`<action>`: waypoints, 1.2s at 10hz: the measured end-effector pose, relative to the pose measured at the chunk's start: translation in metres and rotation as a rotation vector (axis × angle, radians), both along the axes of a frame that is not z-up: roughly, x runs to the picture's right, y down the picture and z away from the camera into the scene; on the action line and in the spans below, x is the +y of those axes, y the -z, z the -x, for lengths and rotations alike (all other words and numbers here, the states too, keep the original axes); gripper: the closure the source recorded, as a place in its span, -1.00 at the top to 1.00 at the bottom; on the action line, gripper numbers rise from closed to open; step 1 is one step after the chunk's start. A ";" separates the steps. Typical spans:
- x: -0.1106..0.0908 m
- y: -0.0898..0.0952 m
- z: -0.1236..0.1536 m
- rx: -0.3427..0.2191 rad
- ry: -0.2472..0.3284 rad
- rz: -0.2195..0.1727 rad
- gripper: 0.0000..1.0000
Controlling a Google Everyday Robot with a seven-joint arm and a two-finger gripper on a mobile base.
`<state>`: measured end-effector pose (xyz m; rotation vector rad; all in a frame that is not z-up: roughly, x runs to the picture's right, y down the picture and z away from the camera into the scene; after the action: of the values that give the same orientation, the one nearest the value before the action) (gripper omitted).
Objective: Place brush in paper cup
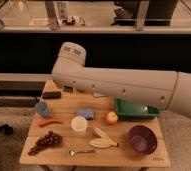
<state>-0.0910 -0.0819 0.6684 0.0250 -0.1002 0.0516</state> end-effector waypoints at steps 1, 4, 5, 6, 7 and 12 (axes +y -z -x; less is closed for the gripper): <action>0.001 0.000 0.000 -0.018 -0.024 0.008 -0.73; 0.001 0.004 -0.003 -0.030 -0.089 0.024 -0.79; 0.000 0.005 -0.005 -0.028 -0.118 0.029 -0.86; 0.000 0.006 -0.005 -0.030 -0.145 0.037 -0.87; 0.000 0.006 -0.001 -0.038 -0.169 0.048 -0.87; 0.013 0.003 0.005 -0.081 -0.232 0.076 -0.76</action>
<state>-0.0957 -0.0693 0.6655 -0.0413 -0.1757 0.2888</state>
